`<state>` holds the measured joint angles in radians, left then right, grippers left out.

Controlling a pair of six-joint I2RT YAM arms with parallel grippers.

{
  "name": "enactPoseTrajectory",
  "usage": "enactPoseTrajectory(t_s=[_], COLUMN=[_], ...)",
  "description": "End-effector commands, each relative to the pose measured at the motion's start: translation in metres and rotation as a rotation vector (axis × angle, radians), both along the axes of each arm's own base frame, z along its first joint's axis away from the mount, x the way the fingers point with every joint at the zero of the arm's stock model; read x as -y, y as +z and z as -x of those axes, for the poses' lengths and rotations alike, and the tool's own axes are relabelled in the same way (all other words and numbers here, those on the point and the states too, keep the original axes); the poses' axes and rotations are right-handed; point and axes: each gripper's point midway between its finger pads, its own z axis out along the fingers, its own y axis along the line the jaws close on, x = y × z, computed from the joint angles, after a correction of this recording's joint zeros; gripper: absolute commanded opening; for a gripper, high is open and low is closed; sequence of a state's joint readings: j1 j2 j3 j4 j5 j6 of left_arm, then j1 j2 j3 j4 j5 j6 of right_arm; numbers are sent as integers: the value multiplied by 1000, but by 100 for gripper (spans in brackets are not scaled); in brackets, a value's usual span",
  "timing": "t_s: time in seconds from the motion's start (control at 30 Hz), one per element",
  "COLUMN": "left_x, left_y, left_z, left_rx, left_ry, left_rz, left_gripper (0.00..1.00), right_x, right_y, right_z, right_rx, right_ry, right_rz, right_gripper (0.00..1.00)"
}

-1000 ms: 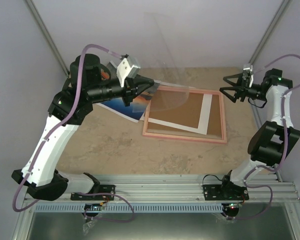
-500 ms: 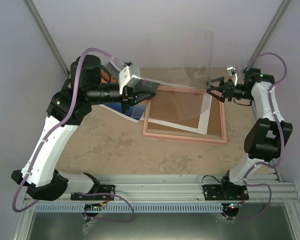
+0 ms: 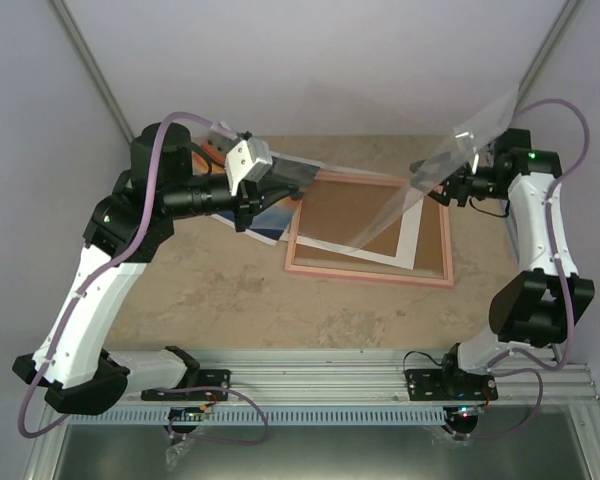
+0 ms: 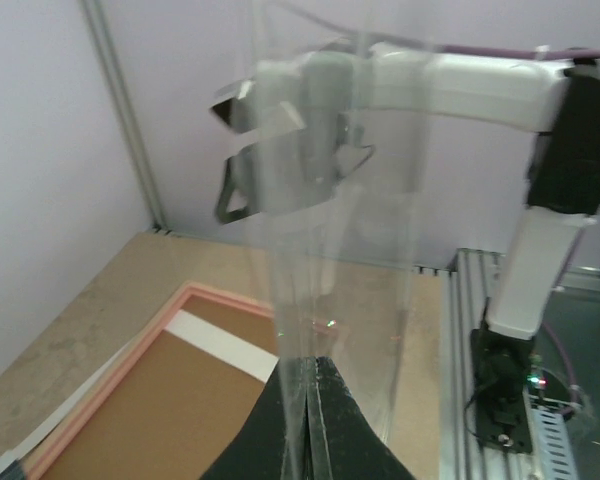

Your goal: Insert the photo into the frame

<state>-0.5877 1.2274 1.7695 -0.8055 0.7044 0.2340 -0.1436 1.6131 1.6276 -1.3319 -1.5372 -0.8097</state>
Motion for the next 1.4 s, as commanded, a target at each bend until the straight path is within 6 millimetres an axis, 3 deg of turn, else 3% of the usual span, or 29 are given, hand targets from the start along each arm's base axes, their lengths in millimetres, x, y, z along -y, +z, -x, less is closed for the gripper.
enactPoseTrajectory(t_s=[0.0,0.43,0.7,1.03,1.23,1.37], left_x=[-10,-52,-65,-43,-19,-15], left_y=[-4,-26,-34,-61,-56,-58], left_z=[-28,-104,-127,-115,-91,-87], left_rx=[24,38,16,-78,-129,-156], left_ry=[141,576,696,557,369,340], left_rz=[-6,-40,-46,-51,-3,10], left_gripper=[0,0,0,0,0,0], right_x=[-1,7,5,7,11,22], right_y=[47,39,26,26,10,7], right_z=[25,38,45,40,28,21], right_rx=[74,106,103,60,-35,-76], right_ry=[58,-3,-11,-1,-14,-49], right_rz=[-200,-123,-100,-159,-175,-184], right_gripper=[57,49,40,18,12,9])
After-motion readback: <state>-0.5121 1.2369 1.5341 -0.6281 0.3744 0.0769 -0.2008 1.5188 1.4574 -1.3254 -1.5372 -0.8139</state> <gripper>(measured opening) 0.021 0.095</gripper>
